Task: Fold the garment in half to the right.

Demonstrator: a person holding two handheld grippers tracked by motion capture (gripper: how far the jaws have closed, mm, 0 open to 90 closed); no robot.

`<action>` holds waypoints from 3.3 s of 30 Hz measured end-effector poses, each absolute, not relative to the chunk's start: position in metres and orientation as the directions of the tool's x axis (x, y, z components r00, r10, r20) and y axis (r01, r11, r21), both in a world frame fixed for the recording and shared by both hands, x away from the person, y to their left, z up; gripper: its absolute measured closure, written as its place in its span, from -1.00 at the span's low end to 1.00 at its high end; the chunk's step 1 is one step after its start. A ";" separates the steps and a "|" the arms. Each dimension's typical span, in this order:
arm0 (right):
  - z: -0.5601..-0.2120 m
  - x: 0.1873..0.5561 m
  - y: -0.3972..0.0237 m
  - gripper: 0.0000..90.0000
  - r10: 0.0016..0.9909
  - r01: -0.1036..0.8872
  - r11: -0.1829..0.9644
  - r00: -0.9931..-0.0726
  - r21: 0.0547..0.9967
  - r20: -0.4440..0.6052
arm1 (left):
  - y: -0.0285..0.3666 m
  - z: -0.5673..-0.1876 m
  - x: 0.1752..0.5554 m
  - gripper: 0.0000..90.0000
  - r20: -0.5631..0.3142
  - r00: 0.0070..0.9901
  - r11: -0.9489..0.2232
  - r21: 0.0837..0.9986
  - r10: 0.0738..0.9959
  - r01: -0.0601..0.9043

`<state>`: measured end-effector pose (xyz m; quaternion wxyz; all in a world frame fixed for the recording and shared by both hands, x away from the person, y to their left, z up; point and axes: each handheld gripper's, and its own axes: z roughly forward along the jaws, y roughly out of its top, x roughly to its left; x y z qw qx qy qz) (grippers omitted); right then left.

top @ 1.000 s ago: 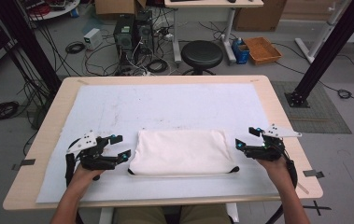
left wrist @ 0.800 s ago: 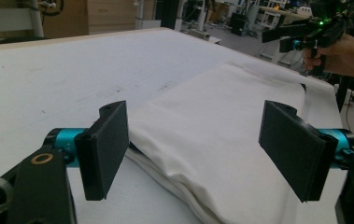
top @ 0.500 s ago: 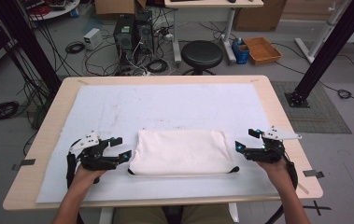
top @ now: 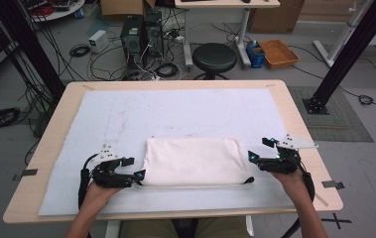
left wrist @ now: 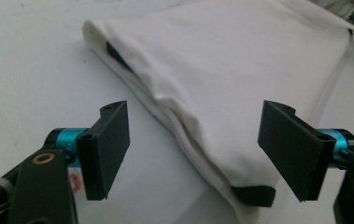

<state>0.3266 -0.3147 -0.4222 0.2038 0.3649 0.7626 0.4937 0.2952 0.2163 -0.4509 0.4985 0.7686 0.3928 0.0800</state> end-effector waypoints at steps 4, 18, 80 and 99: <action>-0.422 0.327 -0.311 -0.56 0.746 0.349 0.250 -0.664 0.903 0.050 | 0.213 -0.451 0.291 -0.30 -0.263 0.660 -0.199 0.818 0.704 0.539; -0.422 0.329 -0.303 -0.56 0.733 0.351 0.261 -0.678 0.899 0.052 | 0.200 -0.451 0.277 0.24 -0.188 0.613 -0.277 0.766 0.767 0.581; -0.423 0.427 0.007 0.88 0.383 0.299 0.669 -0.923 0.680 0.030 | 0.210 -0.443 0.283 0.89 -0.351 0.671 -0.175 0.792 0.653 0.584; -0.386 0.415 -0.075 0.90 0.408 0.307 0.434 -0.905 0.847 0.119 | 0.156 -0.411 0.296 0.89 -0.424 0.772 -0.092 0.848 0.473 0.522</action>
